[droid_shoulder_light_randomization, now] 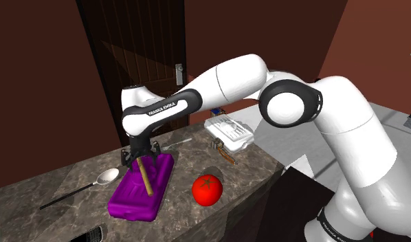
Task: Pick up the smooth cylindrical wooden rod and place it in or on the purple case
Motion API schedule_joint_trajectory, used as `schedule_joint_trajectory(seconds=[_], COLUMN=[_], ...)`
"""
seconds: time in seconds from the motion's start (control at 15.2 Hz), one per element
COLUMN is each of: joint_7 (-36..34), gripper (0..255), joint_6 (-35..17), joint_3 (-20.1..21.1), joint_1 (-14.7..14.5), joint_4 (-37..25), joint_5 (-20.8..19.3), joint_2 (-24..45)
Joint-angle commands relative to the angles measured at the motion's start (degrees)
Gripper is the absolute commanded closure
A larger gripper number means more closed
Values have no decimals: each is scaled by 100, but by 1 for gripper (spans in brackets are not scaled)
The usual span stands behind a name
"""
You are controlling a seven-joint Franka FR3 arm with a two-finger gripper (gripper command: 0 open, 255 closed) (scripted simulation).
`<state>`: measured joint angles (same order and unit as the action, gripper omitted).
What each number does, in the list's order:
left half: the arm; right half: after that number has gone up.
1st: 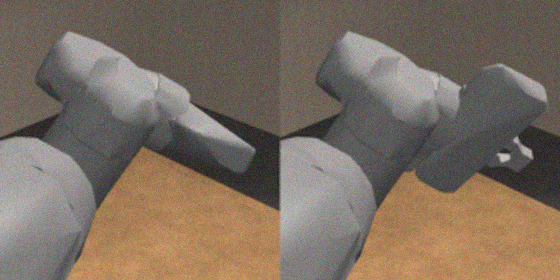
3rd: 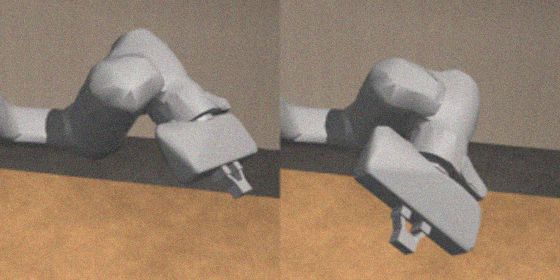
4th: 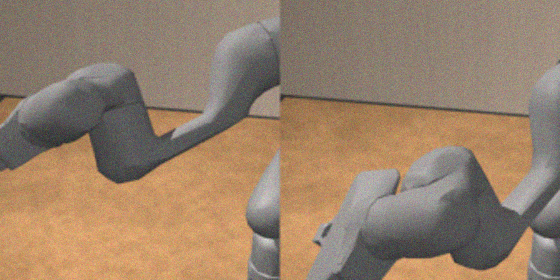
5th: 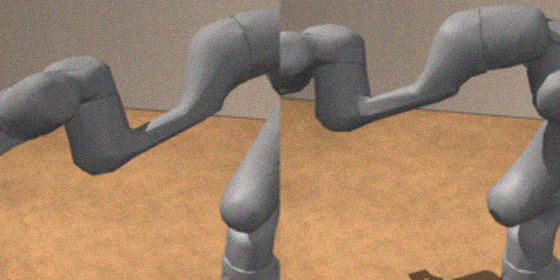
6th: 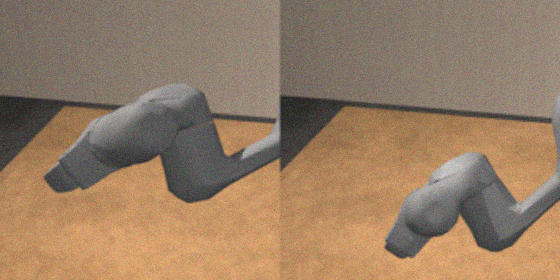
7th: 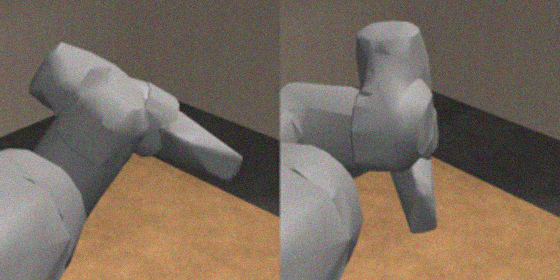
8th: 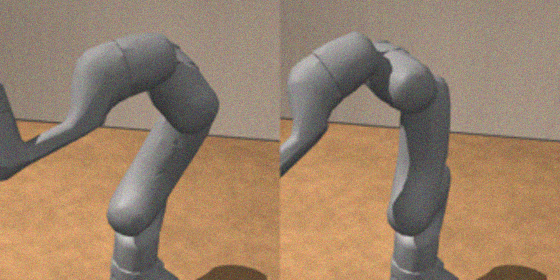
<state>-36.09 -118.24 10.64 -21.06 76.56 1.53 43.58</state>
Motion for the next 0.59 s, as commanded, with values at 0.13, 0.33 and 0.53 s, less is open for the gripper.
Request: schedule_joint_trajectory(seconds=[0.13,0.33,0.53], joint_7=[20,20,20], gripper=[0,0,0], joint_6=[349,349,349], joint_3=[9,9,9], joint_1=[52,52,52], joint_4=[-139,-139,-139], joint_5=[19,19,19], joint_2=[-206,-206,-206])
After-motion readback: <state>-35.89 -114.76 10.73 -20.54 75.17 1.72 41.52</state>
